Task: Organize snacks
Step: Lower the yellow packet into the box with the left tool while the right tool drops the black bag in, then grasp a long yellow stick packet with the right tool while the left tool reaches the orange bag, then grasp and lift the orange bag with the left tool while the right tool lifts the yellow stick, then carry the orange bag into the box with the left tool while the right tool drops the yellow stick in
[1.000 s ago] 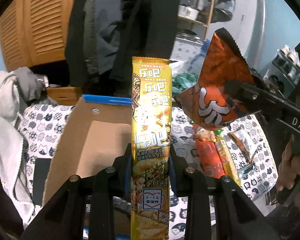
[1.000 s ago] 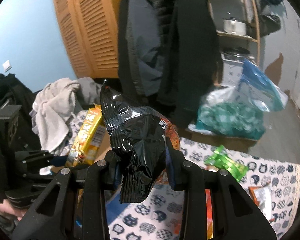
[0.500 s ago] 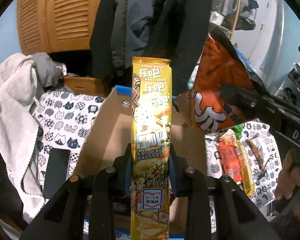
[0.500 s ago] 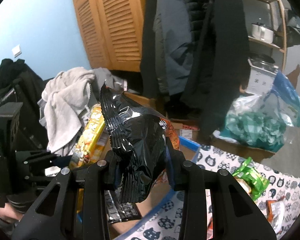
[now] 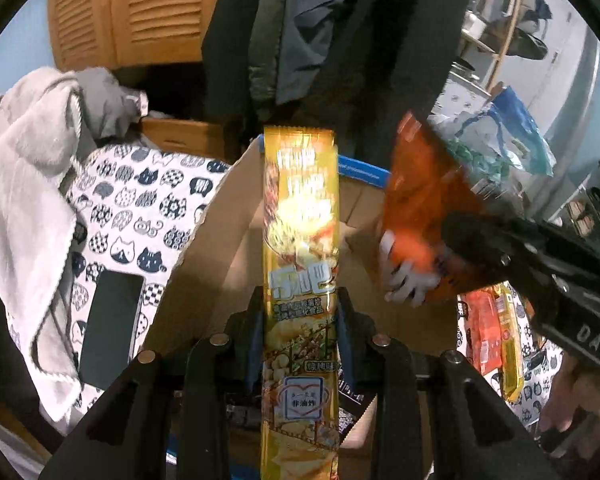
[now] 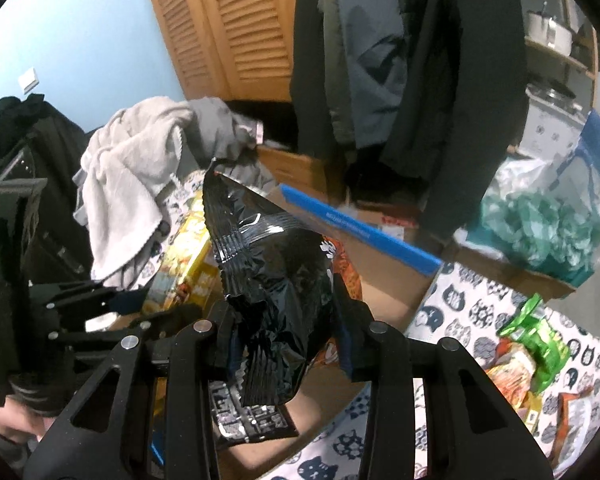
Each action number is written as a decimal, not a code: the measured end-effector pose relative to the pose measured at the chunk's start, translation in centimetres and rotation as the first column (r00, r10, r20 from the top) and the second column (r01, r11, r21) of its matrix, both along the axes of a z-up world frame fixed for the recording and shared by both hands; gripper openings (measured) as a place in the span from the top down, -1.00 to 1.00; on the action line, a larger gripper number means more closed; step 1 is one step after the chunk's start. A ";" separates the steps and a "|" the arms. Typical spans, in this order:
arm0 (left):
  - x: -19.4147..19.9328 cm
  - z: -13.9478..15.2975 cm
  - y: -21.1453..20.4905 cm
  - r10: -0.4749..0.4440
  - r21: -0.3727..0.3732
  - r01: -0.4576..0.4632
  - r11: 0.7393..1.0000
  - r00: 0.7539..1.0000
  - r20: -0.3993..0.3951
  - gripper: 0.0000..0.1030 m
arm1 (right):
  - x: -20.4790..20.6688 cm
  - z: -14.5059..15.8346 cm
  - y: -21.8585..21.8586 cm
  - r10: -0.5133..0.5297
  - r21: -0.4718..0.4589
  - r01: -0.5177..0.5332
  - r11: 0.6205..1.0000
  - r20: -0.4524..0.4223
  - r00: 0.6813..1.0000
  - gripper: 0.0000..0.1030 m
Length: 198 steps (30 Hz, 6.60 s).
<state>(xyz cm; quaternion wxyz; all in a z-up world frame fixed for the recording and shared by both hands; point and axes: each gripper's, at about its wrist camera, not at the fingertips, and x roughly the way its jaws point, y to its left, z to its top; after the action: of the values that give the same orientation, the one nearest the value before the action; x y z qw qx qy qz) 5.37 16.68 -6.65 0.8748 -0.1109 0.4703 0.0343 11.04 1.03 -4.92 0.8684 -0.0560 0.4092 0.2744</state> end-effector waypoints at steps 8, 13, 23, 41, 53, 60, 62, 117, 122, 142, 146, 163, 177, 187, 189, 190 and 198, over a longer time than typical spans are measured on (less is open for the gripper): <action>-0.8 1.3 1.2 0.053 0.001 -0.053 0.999 0.998 0.028 -0.06 | -0.8 1.1 -0.6 -0.020 0.049 0.020 0.999 0.000 1.000 -0.40; -0.9 1.6 0.7 0.031 -0.013 -0.031 0.999 0.999 0.033 -0.12 | -1.2 1.9 -1.5 -0.054 0.063 0.054 0.997 -0.005 0.999 -0.50; -1.1 3.0 -2.1 -0.048 -0.030 0.050 0.998 0.996 0.071 -0.24 | -2.5 1.6 -4.4 -0.101 0.006 0.101 0.995 -0.007 0.995 -0.55; -0.7 3.0 -10.1 -0.211 -0.011 0.211 0.977 0.977 0.033 -0.42 | -4.7 1.0 -14.3 -0.267 -0.026 0.266 0.964 -0.037 0.963 -0.57; 0.1 1.7 -16.5 -0.321 0.018 0.322 0.947 0.947 -0.028 -0.49 | -5.4 -1.3 -21.0 -0.385 -0.053 0.382 0.923 -0.080 0.919 -0.57; 0.7 -0.1 -19.4 -0.375 0.047 0.379 0.924 0.924 -0.076 -0.50 | -5.4 -4.0 -23.9 -0.435 -0.115 0.422 0.899 -0.128 0.891 -0.57; 0.9 -0.7 -19.8 -0.379 0.037 0.383 0.923 0.921 -0.090 -0.50 | -5.3 -4.7 -24.6 -0.443 -0.125 0.429 0.895 -0.139 0.885 -0.57; 8.7 -15.4 -31.4 -0.275 -0.072 0.269 0.960 0.878 -0.392 -0.73 | -6.1 -13.5 -32.9 -0.479 -0.265 0.411 0.872 -0.296 0.826 0.14; 8.4 -15.5 -33.0 -0.324 -0.017 0.342 0.940 0.874 -0.363 -0.64 | -6.3 -13.5 -33.2 -0.477 -0.274 0.404 0.872 -0.294 0.828 0.13; 5.5 -12.9 -30.3 -0.426 -0.057 0.428 0.902 0.859 -0.286 0.44 | -5.4 -14.9 -30.5 -0.454 -0.340 0.362 0.868 -0.246 0.856 0.38; 4.9 -11.3 -29.8 -0.439 -0.043 0.444 0.895 0.859 -0.262 0.44 | -5.8 -13.5 -30.5 -0.462 -0.316 0.380 0.869 -0.247 0.852 0.38; 1.6 -6.9 -27.3 -0.457 -0.024 0.462 0.887 0.868 -0.195 0.44 | -9.0 -7.8 -28.4 -0.435 -0.230 0.389 0.892 -0.202 0.878 0.47; -0.6 -2.0 -24.7 -0.448 0.018 0.452 0.892 0.889 -0.092 0.45 | -9.6 -3.5 -25.3 -0.390 -0.201 0.364 0.909 -0.110 0.914 0.47; -1.5 1.0 -22.4 -0.426 0.060 0.427 0.902 0.904 -0.023 0.45 | -9.6 -0.1 -22.3 -0.351 -0.152 0.341 0.928 -0.045 0.935 0.47; -1.5 1.5 -21.9 -0.416 0.069 0.416 0.907 0.909 -0.009 0.45 | -9.4 0.2 -21.8 -0.343 -0.148 0.334 0.931 -0.038 0.939 0.47; -1.5 1.8 -21.4 -0.407 0.072 0.406 0.911 0.913 -0.001 0.45 | -9.3 0.4 -21.4 -0.338 -0.144 0.330 0.933 -0.032 0.941 0.47; -1.3 3.5 -18.2 -0.351 0.063 0.348 0.935 0.936 0.035 0.45 | -8.6 1.7 -18.8 -0.303 -0.128 0.301 0.945 -0.002 0.953 0.47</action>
<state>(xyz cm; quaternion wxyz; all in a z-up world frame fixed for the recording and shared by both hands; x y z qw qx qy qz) 4.04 -1.50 -3.10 0.8803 -0.0018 0.4613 -0.1110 2.42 -17.72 -3.26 0.8904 -0.0445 0.4389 0.1124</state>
